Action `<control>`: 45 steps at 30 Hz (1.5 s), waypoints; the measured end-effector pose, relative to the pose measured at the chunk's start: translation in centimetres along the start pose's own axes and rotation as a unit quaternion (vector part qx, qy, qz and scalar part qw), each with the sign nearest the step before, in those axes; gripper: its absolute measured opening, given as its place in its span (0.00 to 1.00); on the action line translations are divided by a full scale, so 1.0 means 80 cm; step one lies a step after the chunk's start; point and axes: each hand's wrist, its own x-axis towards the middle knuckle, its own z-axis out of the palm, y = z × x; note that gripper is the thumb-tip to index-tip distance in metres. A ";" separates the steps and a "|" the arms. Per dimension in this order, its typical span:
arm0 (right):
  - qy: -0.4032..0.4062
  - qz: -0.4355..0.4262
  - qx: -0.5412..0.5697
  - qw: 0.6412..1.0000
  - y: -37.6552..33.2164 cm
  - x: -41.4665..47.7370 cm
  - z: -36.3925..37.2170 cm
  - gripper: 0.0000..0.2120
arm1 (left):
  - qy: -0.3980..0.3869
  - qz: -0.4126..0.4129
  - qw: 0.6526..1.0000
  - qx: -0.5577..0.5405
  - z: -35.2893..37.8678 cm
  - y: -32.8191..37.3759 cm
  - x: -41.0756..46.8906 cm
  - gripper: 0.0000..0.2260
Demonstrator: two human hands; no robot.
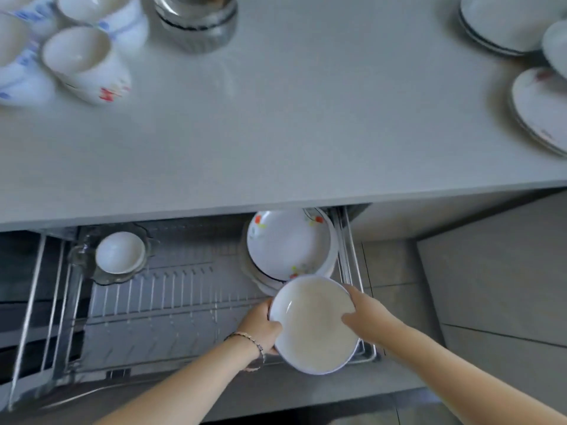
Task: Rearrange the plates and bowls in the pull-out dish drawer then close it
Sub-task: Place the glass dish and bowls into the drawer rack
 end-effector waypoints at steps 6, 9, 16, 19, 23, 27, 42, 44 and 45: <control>0.031 0.023 -0.040 0.998 0.061 0.042 0.013 0.29 | 0.072 -0.032 0.993 0.094 0.083 -0.012 0.053 0.21; 0.037 0.040 -0.087 0.995 0.068 0.060 0.023 0.25 | 0.105 -0.039 0.986 0.120 0.101 -0.015 0.071 0.24; 0.027 0.069 -0.173 0.982 0.068 0.081 0.036 0.22 | 0.104 -0.075 0.982 0.138 0.112 -0.021 0.100 0.24; 0.034 0.066 -0.269 0.960 0.066 0.094 0.030 0.20 | 0.091 -0.055 0.985 0.136 0.110 -0.022 0.107 0.26; 0.067 -0.032 -0.333 0.940 0.065 0.109 0.034 0.20 | 0.059 -0.049 0.989 0.123 0.108 -0.028 0.113 0.30; 0.075 -0.052 -0.327 0.941 0.067 0.124 0.039 0.21 | 0.013 -0.060 0.990 0.124 0.104 -0.035 0.120 0.32; 0.105 -0.031 -0.376 0.920 0.060 0.104 0.038 0.20 | 0.000 0.006 0.945 0.327 0.085 -0.031 0.099 0.21; 0.112 -0.009 -0.380 0.918 0.057 0.100 0.034 0.20 | -0.014 0.003 0.941 0.338 0.074 -0.028 0.090 0.22; 0.112 0.000 -0.378 0.919 0.055 0.095 0.032 0.21 | -0.014 0.003 0.938 0.346 0.068 -0.027 0.085 0.22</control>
